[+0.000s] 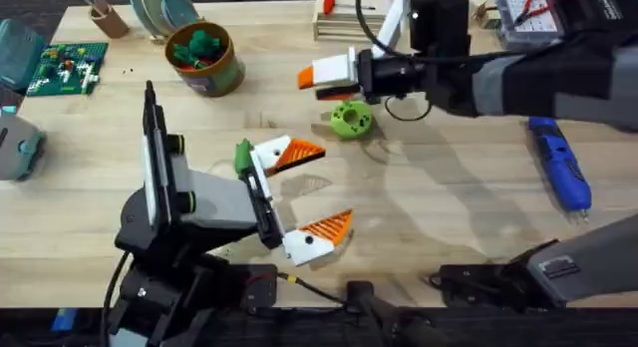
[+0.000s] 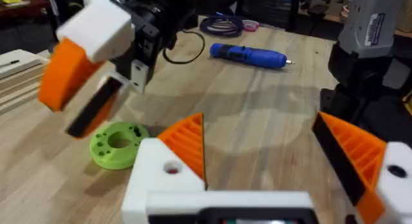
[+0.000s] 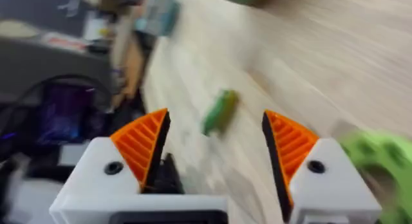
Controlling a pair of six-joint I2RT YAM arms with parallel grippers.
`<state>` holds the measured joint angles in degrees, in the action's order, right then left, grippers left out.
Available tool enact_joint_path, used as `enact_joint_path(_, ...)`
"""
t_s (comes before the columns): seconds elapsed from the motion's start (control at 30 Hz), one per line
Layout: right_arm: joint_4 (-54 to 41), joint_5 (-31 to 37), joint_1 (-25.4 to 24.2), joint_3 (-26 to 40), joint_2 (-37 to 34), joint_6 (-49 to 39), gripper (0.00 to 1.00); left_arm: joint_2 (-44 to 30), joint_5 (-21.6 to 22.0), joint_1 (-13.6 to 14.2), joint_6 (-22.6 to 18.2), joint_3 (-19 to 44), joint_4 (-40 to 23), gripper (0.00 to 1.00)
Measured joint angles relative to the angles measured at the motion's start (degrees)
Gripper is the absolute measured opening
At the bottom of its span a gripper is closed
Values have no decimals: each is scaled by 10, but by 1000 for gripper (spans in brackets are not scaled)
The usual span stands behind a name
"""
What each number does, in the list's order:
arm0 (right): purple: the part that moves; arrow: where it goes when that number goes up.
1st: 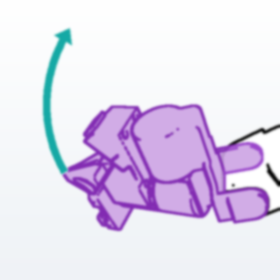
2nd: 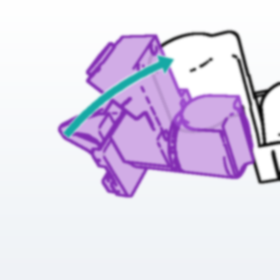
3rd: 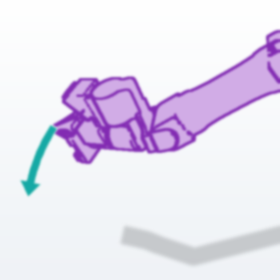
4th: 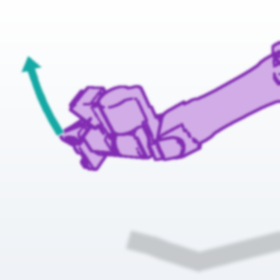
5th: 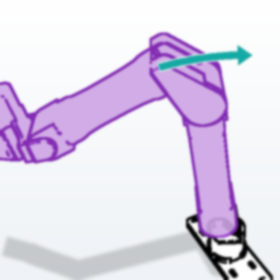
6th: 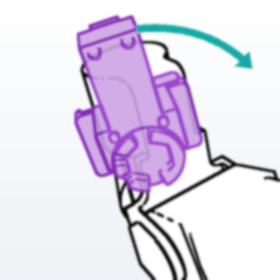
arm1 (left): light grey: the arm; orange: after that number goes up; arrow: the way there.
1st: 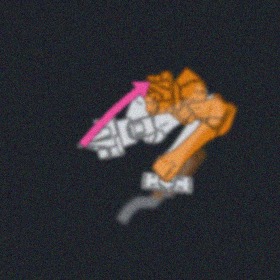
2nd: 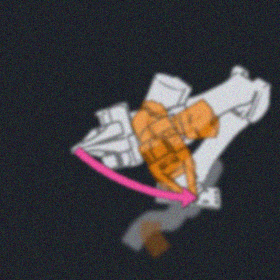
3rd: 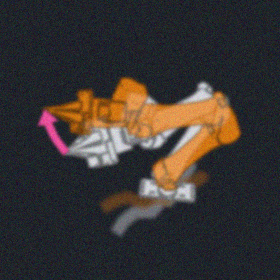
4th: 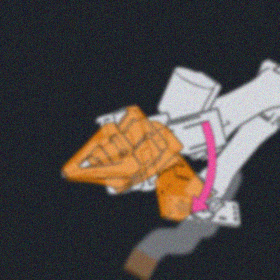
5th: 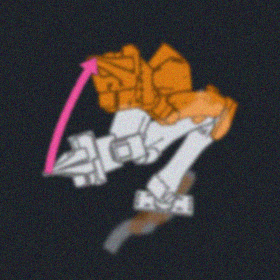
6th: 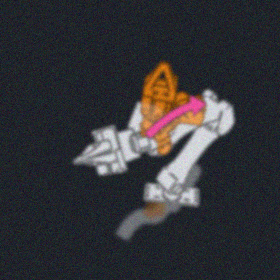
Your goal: Pick up the gripper from the table and insert it into the empty holder that is missing its gripper. Then pick up a screw, insert it into the mounting hole, and use the screwdriver to tighten it. Finally, clean up the table by picking up the vegetable and placing it into the bucket.
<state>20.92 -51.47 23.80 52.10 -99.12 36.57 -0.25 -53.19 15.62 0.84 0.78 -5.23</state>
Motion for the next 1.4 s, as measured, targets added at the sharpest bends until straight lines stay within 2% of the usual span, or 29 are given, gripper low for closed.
enact_joint_path(0.1,-136,43,-11,19,17,-53,862,0,0,0,0,0,0,993)
enact_joint_path(0.23,-273,99,-15,62,48,-124,863,0,0,0,0,0,0,993)
enact_joint_path(0.4,-451,206,-8,136,110,-216,863,0,0,0,0,0,0,993)
enact_joint_path(0.53,-538,267,-3,169,154,-257,864,0,0,0,0,0,0,993)
enact_joint_path(0.73,-585,301,-3,173,195,-272,864,0,0,0,0,0,0,993)
enact_joint_path(0.97,-612,328,5,173,196,-303,866,0,0,0,0,0,0,994)
enact_joint_path(1.23,-666,474,75,173,151,-335,866,0,-2,0,0,0,0,993)
enact_joint_path(1.37,-651,502,95,173,104,-340,715,0,-2,0,0,0,0,993)
enact_joint_path(1.4,-646,505,97,173,93,-340,704,0,-2,0,0,0,0,993)
